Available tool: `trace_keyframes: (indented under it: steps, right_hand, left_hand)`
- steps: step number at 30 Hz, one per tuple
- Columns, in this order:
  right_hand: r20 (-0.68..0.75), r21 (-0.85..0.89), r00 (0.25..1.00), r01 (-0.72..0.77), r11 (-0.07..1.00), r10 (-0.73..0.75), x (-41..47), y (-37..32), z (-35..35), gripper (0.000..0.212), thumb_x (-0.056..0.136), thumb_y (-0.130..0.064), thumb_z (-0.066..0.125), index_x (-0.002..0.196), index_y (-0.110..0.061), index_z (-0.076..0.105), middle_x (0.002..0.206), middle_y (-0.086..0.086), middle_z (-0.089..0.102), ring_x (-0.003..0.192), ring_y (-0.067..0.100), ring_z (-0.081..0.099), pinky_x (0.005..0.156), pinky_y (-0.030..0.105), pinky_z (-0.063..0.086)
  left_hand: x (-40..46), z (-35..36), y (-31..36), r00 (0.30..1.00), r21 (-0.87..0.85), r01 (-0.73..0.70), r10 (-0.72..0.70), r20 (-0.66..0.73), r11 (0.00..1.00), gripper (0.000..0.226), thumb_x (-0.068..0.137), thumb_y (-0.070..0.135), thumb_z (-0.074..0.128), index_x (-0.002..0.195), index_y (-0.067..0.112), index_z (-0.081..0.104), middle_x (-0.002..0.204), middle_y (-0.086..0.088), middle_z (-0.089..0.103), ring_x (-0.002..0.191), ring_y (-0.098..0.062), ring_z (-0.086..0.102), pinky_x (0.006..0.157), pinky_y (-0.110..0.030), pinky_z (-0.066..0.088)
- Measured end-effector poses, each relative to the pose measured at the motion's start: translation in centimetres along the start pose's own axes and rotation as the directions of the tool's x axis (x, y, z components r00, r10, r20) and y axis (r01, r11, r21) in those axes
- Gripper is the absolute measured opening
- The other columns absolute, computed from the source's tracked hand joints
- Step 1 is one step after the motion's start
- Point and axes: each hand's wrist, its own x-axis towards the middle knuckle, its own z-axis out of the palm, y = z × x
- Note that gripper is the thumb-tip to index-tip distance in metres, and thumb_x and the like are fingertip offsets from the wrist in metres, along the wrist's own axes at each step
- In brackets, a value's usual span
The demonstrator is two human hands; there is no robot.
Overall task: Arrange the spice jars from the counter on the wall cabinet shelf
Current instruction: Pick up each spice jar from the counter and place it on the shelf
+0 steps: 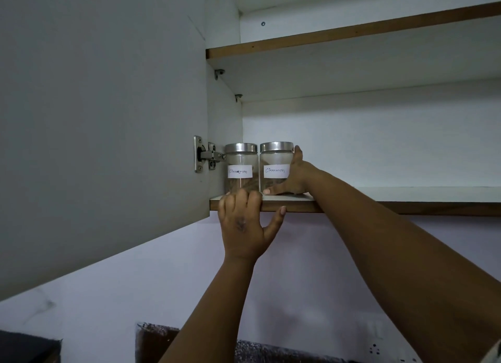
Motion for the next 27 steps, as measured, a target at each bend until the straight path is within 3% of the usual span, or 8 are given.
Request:
trace_keyframes:
  steps: [10, 19, 23, 27]
  right_hand:
    - [-0.034, -0.014, 0.999, 0.036, 0.999, -0.037, -0.8, -0.1, 0.3, 0.145, 0.063, -0.051, 0.086, 0.151, -0.013, -0.023, 0.15, 0.014, 0.04, 0.133, 0.032, 0.044, 0.11, 0.039, 0.037]
    - [0.036, -0.08, 0.999, -0.021, 0.997, 0.024, -1.6, -0.6, 0.1, 0.141, 0.074, -0.049, 0.079, 0.144, -0.012, -0.038, 0.157, 0.018, 0.028, 0.139, 0.034, 0.037, 0.114, 0.04, 0.029]
    - [0.076, -0.15, 0.995, -0.055, 0.987, 0.067, -2.7, -1.0, -0.3, 0.134, 0.082, -0.053, 0.069, 0.136, -0.009, -0.045, 0.16, 0.02, 0.018, 0.144, 0.033, 0.029, 0.12, 0.04, 0.015]
    - [0.112, -0.239, 0.989, -0.067, 0.969, 0.096, -4.8, -1.9, -1.1, 0.11, 0.093, -0.057, 0.049, 0.136, -0.008, -0.04, 0.162, 0.019, 0.005, 0.149, 0.031, 0.013, 0.121, 0.043, -0.002]
  left_hand:
    - [-0.2, -0.3, 0.2, 0.999, 0.002, 0.02, -0.02, 0.027, 1.0, 0.05, 0.09, 0.061, 0.043, 0.086, 0.013, 0.058, 0.085, -0.003, 0.056, 0.086, -0.018, 0.047, 0.09, -0.036, 0.04]
    - [0.0, -0.4, 0.1, 0.999, 0.029, 0.015, -0.016, 0.047, 0.999, 0.058, 0.093, 0.067, 0.035, 0.084, 0.014, 0.057, 0.084, -0.003, 0.055, 0.084, -0.02, 0.05, 0.092, -0.036, 0.039]
    - [-0.1, -0.4, 0.1, 0.999, 0.036, 0.009, -0.011, 0.052, 0.999, 0.06, 0.093, 0.068, 0.033, 0.085, 0.013, 0.057, 0.085, -0.003, 0.056, 0.085, -0.019, 0.049, 0.092, -0.036, 0.039]
    - [-0.1, -0.8, -0.1, 0.996, 0.026, 0.0, -0.002, 0.084, 1.0, 0.06, 0.093, 0.068, 0.033, 0.087, 0.013, 0.058, 0.085, -0.003, 0.054, 0.084, -0.02, 0.049, 0.091, -0.035, 0.039]
